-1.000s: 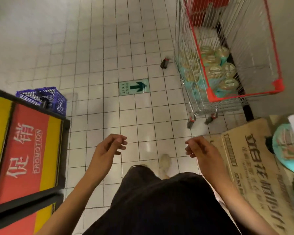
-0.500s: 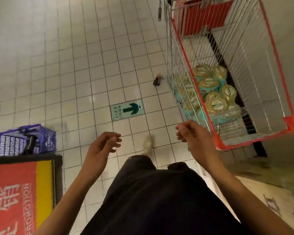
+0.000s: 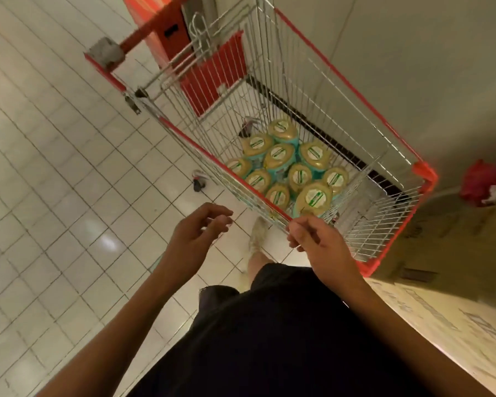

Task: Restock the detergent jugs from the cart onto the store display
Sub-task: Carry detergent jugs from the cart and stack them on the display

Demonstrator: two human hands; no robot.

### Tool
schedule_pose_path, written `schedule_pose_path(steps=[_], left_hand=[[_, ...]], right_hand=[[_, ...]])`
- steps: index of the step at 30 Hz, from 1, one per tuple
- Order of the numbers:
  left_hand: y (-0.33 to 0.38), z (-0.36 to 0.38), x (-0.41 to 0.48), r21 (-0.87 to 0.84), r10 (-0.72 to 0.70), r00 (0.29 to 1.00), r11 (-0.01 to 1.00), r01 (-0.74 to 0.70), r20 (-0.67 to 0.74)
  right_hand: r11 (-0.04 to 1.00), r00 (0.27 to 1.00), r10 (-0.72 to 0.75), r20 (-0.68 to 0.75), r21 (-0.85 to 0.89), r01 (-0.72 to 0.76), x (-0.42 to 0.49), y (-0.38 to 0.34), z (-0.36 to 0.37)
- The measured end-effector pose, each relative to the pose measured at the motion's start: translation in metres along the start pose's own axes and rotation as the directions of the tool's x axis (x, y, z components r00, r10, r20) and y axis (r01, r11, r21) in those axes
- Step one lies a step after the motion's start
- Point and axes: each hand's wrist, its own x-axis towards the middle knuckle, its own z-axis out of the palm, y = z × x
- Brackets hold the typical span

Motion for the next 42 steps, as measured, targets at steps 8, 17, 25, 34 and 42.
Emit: schedule_pose_path(steps=[8, 17, 25, 34, 42], left_hand=[[0.025, -0.015, 0.138, 0.029, -0.024, 0.99, 0.999, 0.021, 0.137], [0.016, -0.004, 0.296, 0.267, -0.155, 0.935, 0.961, 0.068, 0.319], [-0.121, 0.04, 0.441, 0.638, -0.422, 0.852, 0.756, 0.144, 0.309], [-0.26, 0.063, 0.547, 0.861, -0.542, 0.725, 0.49, -0.137, 0.424], [-0.361, 0.106, 0.55, 0.895, -0.536, 0.796, 0.446, -0.016, 0.281]], right_hand=[[0.988, 0.979, 0.147, -0.14, 0.064, -0.139, 0.126, -0.007, -0.014], [0.92, 0.85, 0.368, -0.377, 0.019, -0.39, 0.228, 0.051, -0.036], [0.701, 0.568, 0.58, -0.584, 0.002, -0.713, 0.285, 0.126, -0.02], [0.449, 0.284, 0.718, -0.635, 0.111, -0.886, 0.336, 0.212, 0.003], [0.468, 0.314, 0.647, -0.695, 0.037, -0.883, 0.338, 0.253, 0.013]])
